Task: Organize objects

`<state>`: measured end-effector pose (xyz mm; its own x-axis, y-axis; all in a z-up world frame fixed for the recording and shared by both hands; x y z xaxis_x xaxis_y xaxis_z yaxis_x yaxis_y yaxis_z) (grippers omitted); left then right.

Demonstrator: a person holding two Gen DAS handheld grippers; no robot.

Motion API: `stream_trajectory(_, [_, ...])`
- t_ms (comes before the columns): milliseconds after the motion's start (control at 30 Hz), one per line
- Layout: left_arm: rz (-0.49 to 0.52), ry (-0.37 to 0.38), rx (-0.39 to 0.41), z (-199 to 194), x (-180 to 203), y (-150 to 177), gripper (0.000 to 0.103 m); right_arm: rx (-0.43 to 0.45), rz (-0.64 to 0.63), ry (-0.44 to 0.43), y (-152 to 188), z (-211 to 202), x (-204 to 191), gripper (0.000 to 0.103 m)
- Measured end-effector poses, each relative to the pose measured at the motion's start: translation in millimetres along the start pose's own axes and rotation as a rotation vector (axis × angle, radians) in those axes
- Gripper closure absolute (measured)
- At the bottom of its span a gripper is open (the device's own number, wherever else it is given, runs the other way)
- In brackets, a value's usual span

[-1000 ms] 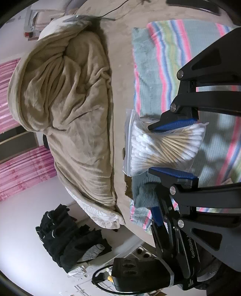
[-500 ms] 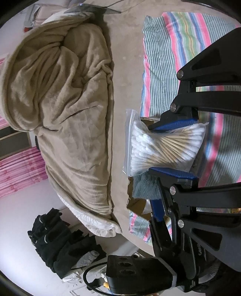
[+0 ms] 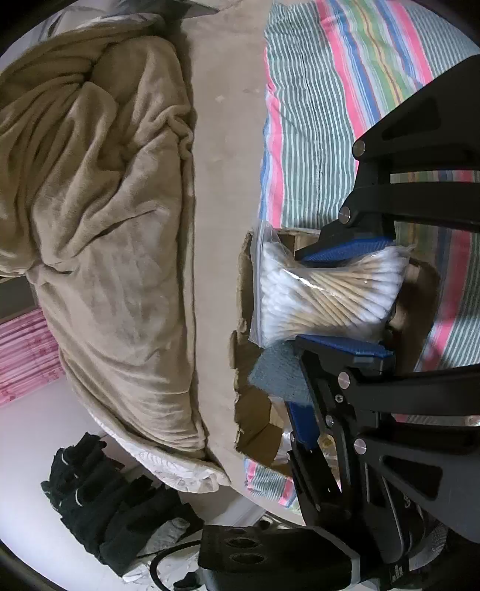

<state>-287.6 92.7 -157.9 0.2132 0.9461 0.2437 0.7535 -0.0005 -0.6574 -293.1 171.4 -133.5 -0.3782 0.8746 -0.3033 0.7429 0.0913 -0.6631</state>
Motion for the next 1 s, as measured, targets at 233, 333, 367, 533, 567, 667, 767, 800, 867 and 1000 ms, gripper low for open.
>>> stream_trajectory(233, [-0.017, 0.002, -0.030, 7, -6, -1, 0.062, -0.012, -0.040, 0.065, 3, 9, 3, 0.063])
stream_trajectory(333, [-0.014, -0.008, -0.030, 2, -6, -1, 0.061, -0.001, -0.033, 0.061, 3, 8, 3, 0.063])
stream_trajectory(367, [-0.014, -0.012, -0.030, 0, -7, -1, 0.060, 0.003, -0.029, 0.062, 3, 7, 4, 0.061])
stream_trajectory(533, [-0.014, -0.018, -0.025, -9, -6, -2, 0.058, 0.019, -0.015, 0.044, 2, 0, 1, 0.053])
stream_trajectory(567, [-0.014, -0.021, -0.021, -12, -5, -3, 0.058, 0.024, -0.019, 0.050, 1, -3, 0, 0.053])
stream_trajectory(667, [-0.009, -0.030, -0.012, -20, -4, -5, 0.053, 0.033, -0.013, 0.051, 2, -9, 1, 0.053])
stream_trajectory(767, [-0.014, -0.028, 0.005, -32, -3, -7, 0.045, 0.044, -0.010, 0.058, 3, -20, 1, 0.049])
stream_trajectory(800, [-0.015, -0.028, 0.012, -39, -3, -8, 0.045, 0.047, -0.010, 0.060, 3, -22, 1, 0.048])
stream_trajectory(867, [-0.012, -0.033, 0.025, -49, -4, -9, 0.045, 0.057, -0.009, 0.062, 4, -30, 0, 0.046])
stream_trajectory(1000, [-0.004, -0.038, 0.038, -67, -3, -7, 0.045, 0.064, -0.013, 0.077, 10, -43, -2, 0.041])
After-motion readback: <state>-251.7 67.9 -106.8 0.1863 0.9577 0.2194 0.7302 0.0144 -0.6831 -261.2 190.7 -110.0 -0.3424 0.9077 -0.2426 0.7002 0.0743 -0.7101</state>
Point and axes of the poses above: each gripper's, at about its wrist camera, not at the fingertips, and z roughly the way its jaws point, x to its right, y to its underside, the point moved 10 cm from there along z, roughly the way its jaws point, and after that the axes turned 3 degrees about x, right-handed, at the moved point
